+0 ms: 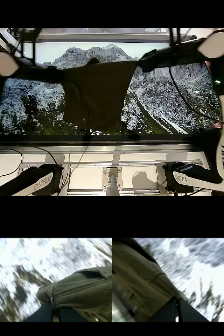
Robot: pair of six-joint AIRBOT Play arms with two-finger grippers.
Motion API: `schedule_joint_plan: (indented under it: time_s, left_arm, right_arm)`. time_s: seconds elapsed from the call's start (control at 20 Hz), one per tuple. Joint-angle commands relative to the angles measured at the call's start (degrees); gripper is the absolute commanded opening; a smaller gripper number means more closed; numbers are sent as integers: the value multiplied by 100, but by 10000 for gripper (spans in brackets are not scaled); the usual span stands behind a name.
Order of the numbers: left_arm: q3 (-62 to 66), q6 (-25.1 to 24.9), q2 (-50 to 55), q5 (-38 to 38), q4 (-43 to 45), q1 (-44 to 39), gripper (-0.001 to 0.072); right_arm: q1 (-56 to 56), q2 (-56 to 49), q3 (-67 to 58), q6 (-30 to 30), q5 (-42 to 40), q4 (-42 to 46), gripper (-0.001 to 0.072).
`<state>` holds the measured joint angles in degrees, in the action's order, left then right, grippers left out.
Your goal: Fold the clothes and pants, and hang the long-sleeved shirts on hangers.
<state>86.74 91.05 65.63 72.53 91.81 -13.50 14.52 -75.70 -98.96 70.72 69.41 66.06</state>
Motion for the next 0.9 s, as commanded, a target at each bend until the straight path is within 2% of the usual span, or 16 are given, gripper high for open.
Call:
schedule_joint_plan:
  time_s: [0.0, 0.3, 0.4, 0.5, 0.55, 0.65, 0.75, 0.85]
  left_arm:
    - [2, -151, 828, -1281, 380, -2, 56]
    - [4, -144, 1766, -2752, 595, 15, 56]
    - [4, -149, 1965, -3088, 680, 44, 56]
    - [2, -192, 2127, -3091, 684, 114, 56]
    - [-20, -387, 2142, -3056, 680, 122, 55]
    - [-20, -1154, 2085, -2625, 680, 122, 55]
    - [-20, -1878, 1987, -1816, 678, 127, 55]
    - [-22, -2540, 1910, -756, 688, 140, 55]
  right_arm:
    - [-26, -660, -7, -107, -1386, 184, 11]
    - [-114, -1322, -7, -184, -2446, 162, 11]
    - [-219, -1519, -7, -184, -2404, 120, 11]
    - [-310, -1650, -7, -223, -2087, -107, 11]
    - [-310, -1661, -2, -380, -1781, -179, 11]
    - [-310, -1628, -2, -439, -791, -190, 11]
    - [-280, -1582, 68, -420, 361, -326, 12]
    - [-205, -1537, 260, -420, 975, -734, 12]
